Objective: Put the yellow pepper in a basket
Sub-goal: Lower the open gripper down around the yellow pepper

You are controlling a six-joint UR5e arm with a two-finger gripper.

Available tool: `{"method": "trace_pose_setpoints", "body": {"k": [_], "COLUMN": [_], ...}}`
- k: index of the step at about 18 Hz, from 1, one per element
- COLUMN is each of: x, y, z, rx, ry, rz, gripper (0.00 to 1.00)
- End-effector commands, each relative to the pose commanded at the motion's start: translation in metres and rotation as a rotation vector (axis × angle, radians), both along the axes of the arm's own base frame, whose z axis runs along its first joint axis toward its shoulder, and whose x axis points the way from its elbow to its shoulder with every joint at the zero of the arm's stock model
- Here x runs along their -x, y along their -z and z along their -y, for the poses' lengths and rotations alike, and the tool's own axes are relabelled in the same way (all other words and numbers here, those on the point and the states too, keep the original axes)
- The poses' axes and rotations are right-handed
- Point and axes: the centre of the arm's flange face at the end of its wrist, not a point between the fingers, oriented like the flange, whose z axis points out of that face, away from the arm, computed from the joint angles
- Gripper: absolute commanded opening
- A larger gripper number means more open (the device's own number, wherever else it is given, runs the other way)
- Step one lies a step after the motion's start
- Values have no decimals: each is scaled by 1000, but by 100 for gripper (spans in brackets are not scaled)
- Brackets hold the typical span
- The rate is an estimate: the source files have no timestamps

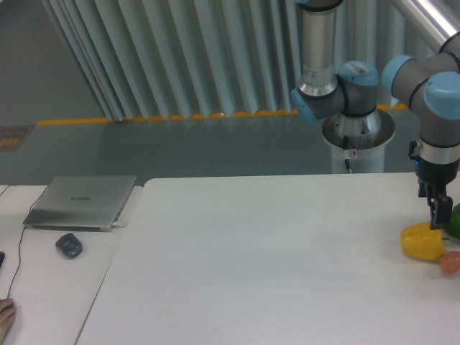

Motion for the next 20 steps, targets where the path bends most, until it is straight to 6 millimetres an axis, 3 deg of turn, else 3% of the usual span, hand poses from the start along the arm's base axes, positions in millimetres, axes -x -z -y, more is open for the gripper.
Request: {"method": "trace_pose_setpoints", "body": {"k": [11, 17, 20], "x": [-16, -13, -13], "y": [32, 26, 25], "z": [-28, -36, -36], "rx": [63, -163, -166], "ry": [70, -172, -173], "rz": [-24, 83, 74], "gripper": [100, 100, 100]}}
